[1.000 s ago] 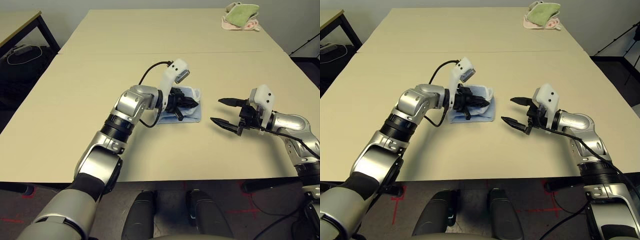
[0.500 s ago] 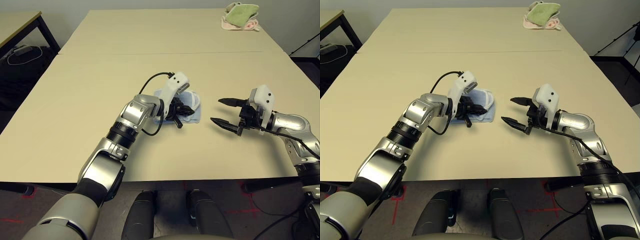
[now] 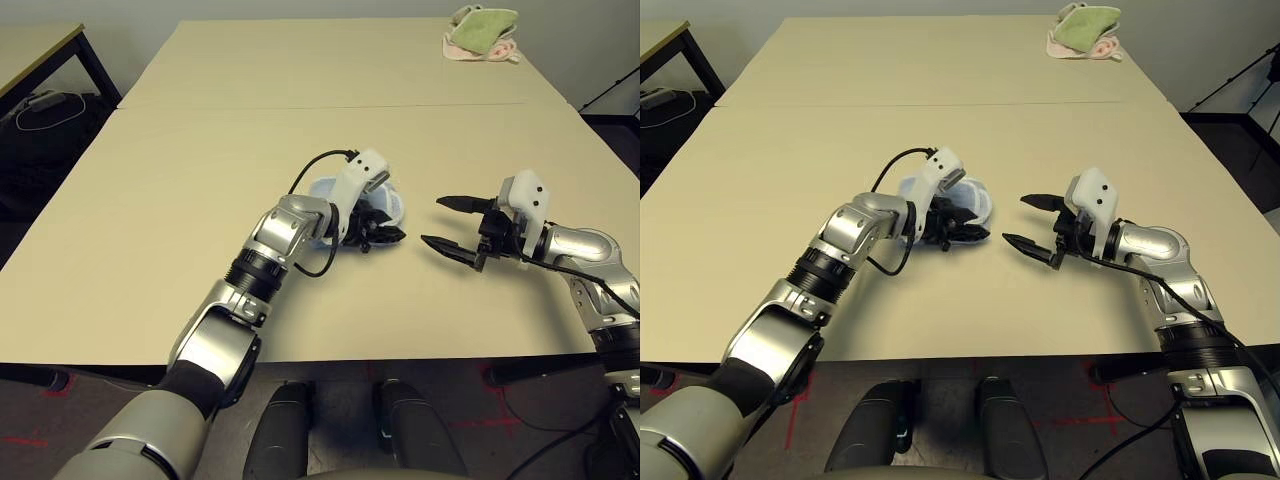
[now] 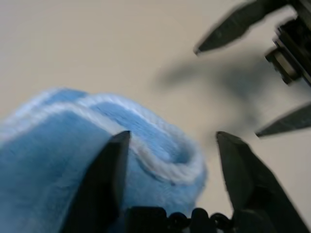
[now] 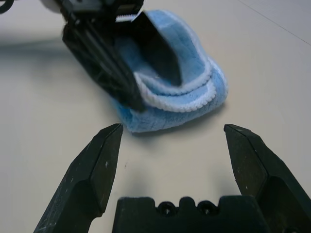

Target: Fold the towel and set it aside.

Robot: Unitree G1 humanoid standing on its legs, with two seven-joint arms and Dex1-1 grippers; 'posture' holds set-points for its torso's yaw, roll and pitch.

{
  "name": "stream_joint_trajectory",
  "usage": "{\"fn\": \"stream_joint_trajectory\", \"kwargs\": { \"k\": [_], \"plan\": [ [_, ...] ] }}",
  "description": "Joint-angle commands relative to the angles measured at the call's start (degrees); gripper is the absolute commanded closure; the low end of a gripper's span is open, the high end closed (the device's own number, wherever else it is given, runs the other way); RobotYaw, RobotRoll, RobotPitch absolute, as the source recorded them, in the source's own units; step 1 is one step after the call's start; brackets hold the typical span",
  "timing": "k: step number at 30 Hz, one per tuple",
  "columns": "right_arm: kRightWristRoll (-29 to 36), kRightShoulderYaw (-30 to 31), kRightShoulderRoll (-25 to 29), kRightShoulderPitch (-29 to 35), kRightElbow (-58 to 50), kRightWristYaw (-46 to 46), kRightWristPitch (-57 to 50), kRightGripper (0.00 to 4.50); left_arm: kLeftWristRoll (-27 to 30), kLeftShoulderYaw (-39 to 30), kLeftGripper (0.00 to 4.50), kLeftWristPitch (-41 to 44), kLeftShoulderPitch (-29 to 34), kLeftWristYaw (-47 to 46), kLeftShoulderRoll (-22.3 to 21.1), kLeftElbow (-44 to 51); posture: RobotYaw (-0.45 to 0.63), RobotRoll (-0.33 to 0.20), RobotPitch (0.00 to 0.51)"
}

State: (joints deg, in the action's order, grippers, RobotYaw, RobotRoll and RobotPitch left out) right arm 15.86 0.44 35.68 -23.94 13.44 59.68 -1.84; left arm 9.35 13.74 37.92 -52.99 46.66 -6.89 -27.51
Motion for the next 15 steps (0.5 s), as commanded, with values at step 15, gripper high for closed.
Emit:
{"fn": "stream_joint_trajectory", "kwargs": {
  "k": [15],
  "plan": [
    [1.72,-1.19,-2.17,-8.07,6.22,1.58,-0.07,0.00,6.89,-6.50,0.01,-2.97,-0.24,10.74,-10.36,10.26,0.08,0.000,0.086]
  ]
}}
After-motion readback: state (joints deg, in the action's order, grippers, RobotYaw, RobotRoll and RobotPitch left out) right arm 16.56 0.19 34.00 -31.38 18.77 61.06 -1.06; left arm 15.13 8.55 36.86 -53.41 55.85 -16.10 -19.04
